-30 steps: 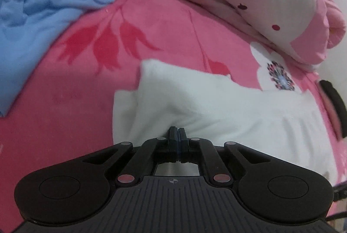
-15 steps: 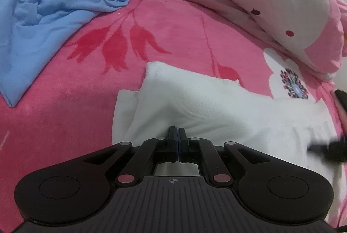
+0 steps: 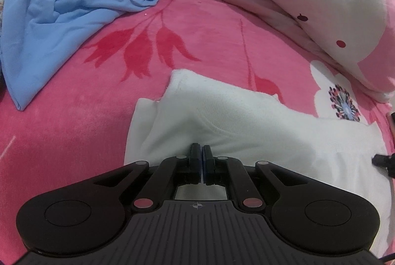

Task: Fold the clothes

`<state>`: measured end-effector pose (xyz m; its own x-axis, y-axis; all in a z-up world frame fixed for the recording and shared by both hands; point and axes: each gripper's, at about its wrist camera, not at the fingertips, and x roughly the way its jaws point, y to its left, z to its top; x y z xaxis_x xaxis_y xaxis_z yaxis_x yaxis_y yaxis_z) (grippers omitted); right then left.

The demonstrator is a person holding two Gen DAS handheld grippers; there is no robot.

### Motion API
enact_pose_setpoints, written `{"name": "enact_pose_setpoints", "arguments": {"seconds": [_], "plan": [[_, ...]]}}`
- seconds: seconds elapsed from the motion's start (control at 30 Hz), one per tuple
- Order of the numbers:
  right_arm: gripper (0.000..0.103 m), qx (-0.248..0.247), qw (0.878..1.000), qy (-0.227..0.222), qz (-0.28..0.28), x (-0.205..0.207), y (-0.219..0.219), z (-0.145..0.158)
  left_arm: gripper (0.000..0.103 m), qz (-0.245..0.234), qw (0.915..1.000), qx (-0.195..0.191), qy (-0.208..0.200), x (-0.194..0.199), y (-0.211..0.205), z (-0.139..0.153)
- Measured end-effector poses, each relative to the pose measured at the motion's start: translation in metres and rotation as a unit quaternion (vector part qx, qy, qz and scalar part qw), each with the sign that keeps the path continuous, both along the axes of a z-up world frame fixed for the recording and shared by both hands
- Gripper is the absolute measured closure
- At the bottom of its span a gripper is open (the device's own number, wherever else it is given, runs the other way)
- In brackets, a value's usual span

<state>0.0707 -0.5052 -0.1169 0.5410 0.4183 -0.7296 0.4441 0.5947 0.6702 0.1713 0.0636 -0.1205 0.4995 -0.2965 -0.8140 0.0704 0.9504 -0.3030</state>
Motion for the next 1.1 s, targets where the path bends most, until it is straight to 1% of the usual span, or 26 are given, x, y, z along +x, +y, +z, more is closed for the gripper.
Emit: {"name": "enact_pose_setpoints", "arguments": {"seconds": [0.03,0.1,0.17,0.2,0.33,0.43,0.47,0.5,0.53,0.57,0.6,0.67,0.77,0.83,0.9,0.97,1.03,1.1], "plan": [[0.103,0.005,0.999,-0.005,-0.044,-0.008,-0.014,-0.002,0.098,-0.001,1.0,0.001,0.001,0.0,-0.001,0.0],[0.103,0.003,0.992,-0.014,-0.126,-0.026,-0.042,0.0,0.097,-0.001,1.0,0.003,0.003,0.001,-0.002,0.001],[0.101,-0.032,0.988,-0.012,-0.149,-0.038,-0.055,0.013,0.097,0.0,1.0,0.003,0.006,0.0,-0.002,0.003],[0.101,-0.034,0.989,-0.014,-0.142,-0.041,-0.057,0.018,0.097,0.001,1.0,0.003,0.007,0.0,-0.002,0.003],[0.101,0.001,0.997,-0.026,-0.072,-0.046,-0.031,0.029,0.095,0.004,0.9999,0.003,0.012,-0.001,-0.004,0.006],[0.101,0.048,0.999,-0.022,-0.005,-0.042,0.0,0.021,0.088,-0.003,0.9999,0.007,0.012,-0.007,-0.005,0.013],[0.101,0.056,0.998,-0.014,0.009,-0.043,0.008,0.016,0.086,-0.005,0.9999,0.009,0.012,-0.01,-0.005,0.015],[0.101,0.052,0.999,-0.001,0.016,-0.047,0.012,0.01,0.086,-0.006,0.9999,0.009,0.011,-0.013,-0.005,0.017],[0.101,0.041,0.999,0.012,0.013,-0.056,0.01,0.006,0.086,-0.007,0.9999,0.01,0.011,-0.016,-0.004,0.02],[0.102,0.03,0.999,0.021,-0.006,-0.067,0.001,0.004,0.086,-0.006,0.9999,0.01,0.009,-0.019,-0.003,0.023],[0.103,0.02,0.999,0.029,-0.038,-0.082,-0.012,0.004,0.086,-0.005,0.9999,0.008,0.006,-0.022,-0.001,0.026],[0.101,-0.001,0.992,0.05,-0.115,-0.117,-0.039,0.01,0.086,-0.003,1.0,0.002,0.001,-0.03,0.004,0.033],[0.1,-0.038,0.988,0.067,-0.133,-0.143,-0.05,0.03,0.086,-0.007,0.9999,-0.011,-0.002,-0.041,0.008,0.043],[0.1,-0.023,0.993,0.05,-0.1,-0.14,-0.039,0.039,0.086,-0.015,0.9992,-0.033,0.014,-0.048,0.009,0.047],[0.1,-0.003,0.999,0.029,-0.038,-0.117,-0.014,0.04,0.086,-0.028,0.9976,-0.054,0.033,-0.059,0.006,0.047],[0.1,0.029,0.999,0.015,0.026,-0.094,0.022,0.033,0.086,-0.045,0.9955,-0.066,0.05,-0.071,0.001,0.047],[0.1,0.048,0.996,0.016,0.072,-0.082,0.049,0.023,0.086,-0.063,0.9928,-0.078,0.066,-0.086,-0.006,0.045],[0.101,0.029,0.994,0.034,0.095,-0.082,0.059,0.015,0.086,-0.081,0.9892,-0.09,0.082,-0.101,-0.012,0.041]]}}
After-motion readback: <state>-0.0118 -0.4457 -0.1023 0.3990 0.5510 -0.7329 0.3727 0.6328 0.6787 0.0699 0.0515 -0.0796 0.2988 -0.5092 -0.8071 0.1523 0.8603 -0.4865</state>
